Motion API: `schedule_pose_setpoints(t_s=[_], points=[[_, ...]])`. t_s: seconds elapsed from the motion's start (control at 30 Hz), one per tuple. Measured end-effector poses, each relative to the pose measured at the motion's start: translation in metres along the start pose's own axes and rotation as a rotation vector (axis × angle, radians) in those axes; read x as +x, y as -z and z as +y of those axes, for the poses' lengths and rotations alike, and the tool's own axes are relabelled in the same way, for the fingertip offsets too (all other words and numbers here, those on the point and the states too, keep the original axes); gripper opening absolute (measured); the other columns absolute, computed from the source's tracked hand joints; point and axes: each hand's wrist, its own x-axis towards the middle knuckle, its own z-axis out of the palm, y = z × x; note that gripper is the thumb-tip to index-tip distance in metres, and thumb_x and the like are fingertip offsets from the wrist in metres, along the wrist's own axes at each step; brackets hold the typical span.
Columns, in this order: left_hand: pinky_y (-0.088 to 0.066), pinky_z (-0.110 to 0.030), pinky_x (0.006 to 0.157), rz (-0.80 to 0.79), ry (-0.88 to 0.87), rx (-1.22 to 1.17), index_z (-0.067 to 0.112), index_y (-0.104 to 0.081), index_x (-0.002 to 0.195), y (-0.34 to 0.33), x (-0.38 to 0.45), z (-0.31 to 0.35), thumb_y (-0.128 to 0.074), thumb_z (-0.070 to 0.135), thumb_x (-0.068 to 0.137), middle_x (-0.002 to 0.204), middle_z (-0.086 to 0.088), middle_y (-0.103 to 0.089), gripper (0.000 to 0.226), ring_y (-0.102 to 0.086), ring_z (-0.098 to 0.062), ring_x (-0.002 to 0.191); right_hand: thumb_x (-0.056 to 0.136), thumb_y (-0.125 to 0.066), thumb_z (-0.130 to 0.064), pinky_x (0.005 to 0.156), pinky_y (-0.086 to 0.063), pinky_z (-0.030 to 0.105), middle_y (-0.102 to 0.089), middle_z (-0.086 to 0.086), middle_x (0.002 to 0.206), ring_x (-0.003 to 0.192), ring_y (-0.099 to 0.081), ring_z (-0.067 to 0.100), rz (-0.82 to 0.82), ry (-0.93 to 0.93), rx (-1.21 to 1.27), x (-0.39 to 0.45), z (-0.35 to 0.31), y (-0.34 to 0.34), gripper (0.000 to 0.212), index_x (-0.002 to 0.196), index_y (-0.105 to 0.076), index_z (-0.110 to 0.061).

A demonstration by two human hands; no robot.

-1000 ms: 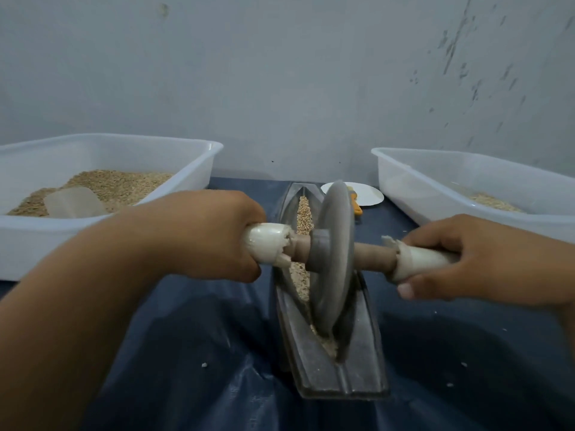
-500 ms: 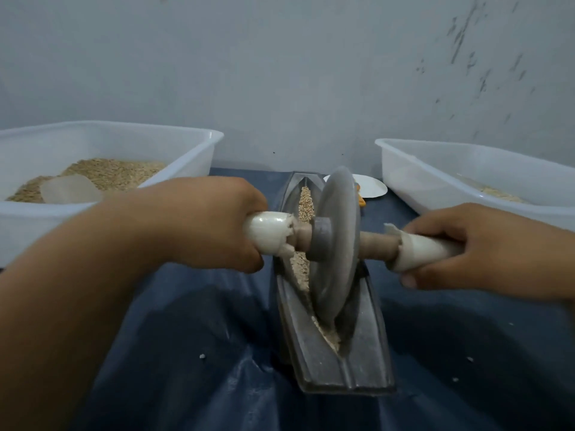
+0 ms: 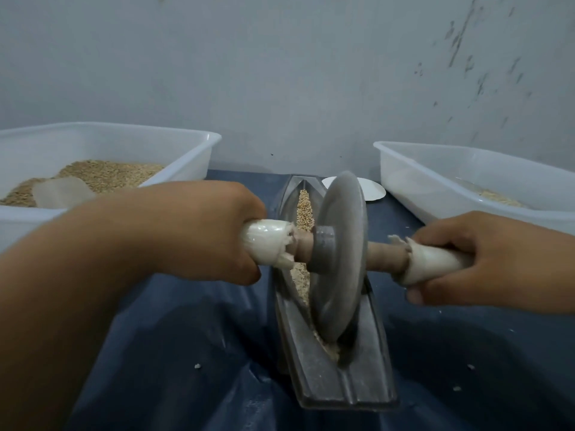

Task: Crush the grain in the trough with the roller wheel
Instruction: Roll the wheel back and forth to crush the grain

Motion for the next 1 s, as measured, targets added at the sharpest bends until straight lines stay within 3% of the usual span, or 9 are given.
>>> schedule_pose_setpoints(t_s=[0.17, 0.23, 0.4, 0.5, 0.67, 0.73, 0.8, 0.93, 1.0], points=[[-0.041, -0.028, 0.061, 0.200, 0.060, 0.115, 0.034, -0.048, 0.074, -0.015, 0.012, 0.002, -0.068, 0.040, 0.072, 0.072, 0.008, -0.056, 0.022, -0.054, -0.008, 0.068, 0.060, -0.075, -0.059, 0.058, -0.047, 0.030, -0.065, -0.018, 0.075, 0.062, -0.060, 0.002, 0.193, 0.009, 0.019, 0.021, -0.001, -0.016, 0.036, 0.092, -0.061, -0.052], [-0.044, -0.030, 0.066, 0.218, 0.069, 0.129, 0.032, -0.045, 0.075, -0.020, 0.017, 0.001, -0.068, 0.038, 0.076, 0.076, 0.009, -0.056, 0.023, -0.054, -0.012, 0.073, 0.066, -0.073, -0.054, 0.059, -0.048, 0.031, -0.064, -0.020, 0.076, 0.063, -0.059, 0.001, 0.257, 0.005, -0.006, 0.025, -0.004, -0.023, 0.029, 0.090, -0.058, -0.051], [-0.053, -0.029, 0.058, 0.030, 0.024, 0.031, 0.035, -0.057, 0.078, -0.002, 0.003, -0.003, -0.069, 0.043, 0.061, 0.067, 0.010, -0.063, 0.023, -0.059, -0.005, 0.058, 0.050, -0.070, -0.071, 0.059, -0.049, 0.029, -0.068, -0.010, 0.074, 0.060, -0.062, 0.005, 0.025, 0.006, 0.042, 0.002, -0.002, -0.002, 0.054, 0.096, -0.067, -0.044], [-0.049, -0.026, 0.054, 0.066, -0.008, 0.057, 0.045, -0.054, 0.079, -0.002, -0.001, -0.001, -0.067, 0.045, 0.058, 0.067, 0.014, -0.061, 0.025, -0.057, -0.003, 0.056, 0.049, -0.071, -0.074, 0.058, -0.047, 0.029, -0.069, -0.007, 0.072, 0.059, -0.062, 0.007, -0.046, 0.011, 0.056, -0.001, -0.002, 0.000, 0.059, 0.097, -0.069, -0.041], [-0.046, -0.028, 0.065, 0.193, 0.052, 0.106, 0.033, -0.049, 0.077, -0.018, 0.017, -0.001, -0.066, 0.036, 0.076, 0.074, 0.010, -0.057, 0.018, -0.054, -0.007, 0.070, 0.062, -0.073, -0.059, 0.063, -0.049, 0.034, -0.064, -0.015, 0.076, 0.069, -0.060, 0.004, 0.284, -0.011, -0.028, 0.026, -0.002, -0.022, 0.033, 0.090, -0.059, -0.048], [-0.046, -0.029, 0.066, 0.191, 0.055, 0.095, 0.032, -0.048, 0.078, -0.020, 0.018, -0.002, -0.067, 0.037, 0.076, 0.076, 0.010, -0.057, 0.020, -0.054, -0.008, 0.072, 0.067, -0.074, -0.053, 0.069, -0.051, 0.036, -0.064, -0.015, 0.081, 0.074, -0.059, 0.005, 0.326, 0.008, -0.039, 0.029, -0.003, -0.026, 0.030, 0.091, -0.058, -0.047], [-0.046, -0.028, 0.065, 0.159, 0.033, 0.080, 0.034, -0.049, 0.075, -0.016, 0.014, -0.002, -0.070, 0.040, 0.073, 0.074, 0.011, -0.058, 0.022, -0.054, -0.006, 0.071, 0.063, -0.074, -0.059, 0.064, -0.051, 0.034, -0.065, -0.018, 0.079, 0.069, -0.061, 0.003, 0.240, 0.000, 0.009, 0.022, -0.003, -0.021, 0.034, 0.093, -0.059, -0.050], [-0.050, -0.025, 0.057, 0.049, -0.021, 0.029, 0.042, -0.056, 0.080, -0.002, -0.001, 0.000, -0.071, 0.047, 0.062, 0.070, 0.015, -0.063, 0.024, -0.059, -0.002, 0.060, 0.046, -0.068, -0.082, 0.058, -0.050, 0.030, -0.066, -0.011, 0.073, 0.058, -0.061, 0.004, 0.000, 0.007, 0.012, 0.001, -0.002, -0.004, 0.066, 0.099, -0.064, -0.042], [-0.051, -0.026, 0.055, 0.026, -0.022, 0.019, 0.046, -0.055, 0.084, 0.000, -0.003, 0.000, -0.070, 0.047, 0.062, 0.072, 0.019, -0.063, 0.026, -0.059, -0.001, 0.059, 0.043, -0.070, -0.084, 0.058, -0.049, 0.030, -0.067, -0.009, 0.073, 0.058, -0.062, 0.005, -0.017, 0.008, 0.025, -0.001, -0.002, -0.001, 0.071, 0.099, -0.066, -0.042]])
